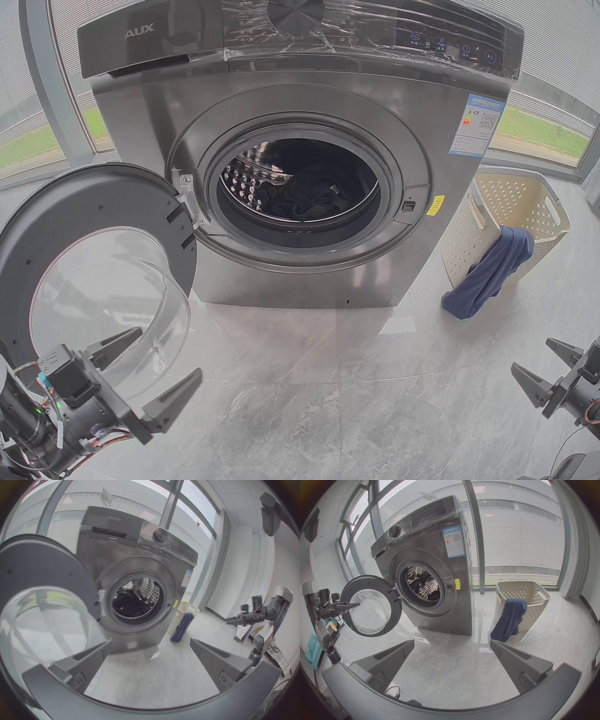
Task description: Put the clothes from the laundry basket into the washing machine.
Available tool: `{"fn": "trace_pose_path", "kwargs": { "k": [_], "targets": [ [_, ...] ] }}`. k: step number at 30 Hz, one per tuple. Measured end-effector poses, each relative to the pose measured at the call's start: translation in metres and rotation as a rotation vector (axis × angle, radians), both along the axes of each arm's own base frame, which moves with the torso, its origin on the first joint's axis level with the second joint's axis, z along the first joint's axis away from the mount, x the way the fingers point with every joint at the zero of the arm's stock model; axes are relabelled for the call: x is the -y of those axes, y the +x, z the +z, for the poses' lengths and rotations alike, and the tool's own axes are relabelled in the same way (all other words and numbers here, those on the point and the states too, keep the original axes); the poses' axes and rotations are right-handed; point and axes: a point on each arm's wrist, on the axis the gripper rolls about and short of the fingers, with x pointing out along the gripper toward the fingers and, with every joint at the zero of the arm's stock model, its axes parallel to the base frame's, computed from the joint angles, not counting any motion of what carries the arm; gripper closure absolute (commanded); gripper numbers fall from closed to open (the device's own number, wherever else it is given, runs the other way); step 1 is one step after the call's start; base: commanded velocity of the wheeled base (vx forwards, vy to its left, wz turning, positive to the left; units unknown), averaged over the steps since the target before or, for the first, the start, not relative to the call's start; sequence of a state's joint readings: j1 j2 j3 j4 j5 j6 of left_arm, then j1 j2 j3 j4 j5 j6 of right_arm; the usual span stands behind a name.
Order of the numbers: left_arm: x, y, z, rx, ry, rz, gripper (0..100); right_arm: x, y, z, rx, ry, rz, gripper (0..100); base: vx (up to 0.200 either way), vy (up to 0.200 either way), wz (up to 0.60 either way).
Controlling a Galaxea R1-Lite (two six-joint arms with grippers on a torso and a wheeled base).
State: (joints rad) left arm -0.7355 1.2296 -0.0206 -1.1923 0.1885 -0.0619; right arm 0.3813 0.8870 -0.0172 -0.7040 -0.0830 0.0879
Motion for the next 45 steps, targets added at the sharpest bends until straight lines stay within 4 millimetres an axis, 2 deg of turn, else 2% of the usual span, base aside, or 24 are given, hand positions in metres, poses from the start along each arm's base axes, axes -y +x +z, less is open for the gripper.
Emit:
{"fn": "trace_pose_path", "kwargs": {
  "k": [12, 19, 27, 35, 41, 45],
  "targets": [
    [-0.064, -0.058, -0.008, -0.023, -0.011, 0.142, 0, 0.023, -0.049, -0.009, 0.086, 0.028, -0.114, 0, 0.000, -0.200, 0.00],
    [-0.083, -0.090, -0.027, -0.007, -0.014, 0.221, 0, 0.029, -0.069, -0.020, 0.119, 0.037, -0.150, 0, 0.000, -0.200, 0.00],
    [-0.089, -0.113, -0.047, 0.030, -0.001, 0.315, 0, 0.032, -0.086, -0.038, 0.103, 0.034, -0.207, 0, 0.000, -0.200, 0.00],
    [-0.087, -0.119, -0.054, 0.037, 0.039, 0.446, 0, 0.036, -0.092, -0.041, 0.152, 0.031, -0.356, 0, 0.000, 0.000, 0.00],
    [-0.085, -0.124, -0.056, 0.091, 0.068, 0.453, 0, 0.037, -0.093, -0.041, 0.164, 0.018, -0.409, 0, 0.000, 0.000, 0.00],
    [-0.085, -0.125, -0.057, 0.088, 0.022, 0.451, 0, 0.036, -0.093, -0.041, 0.168, -0.002, -0.441, 0, 0.000, 0.000, 0.00]
  ]
}}
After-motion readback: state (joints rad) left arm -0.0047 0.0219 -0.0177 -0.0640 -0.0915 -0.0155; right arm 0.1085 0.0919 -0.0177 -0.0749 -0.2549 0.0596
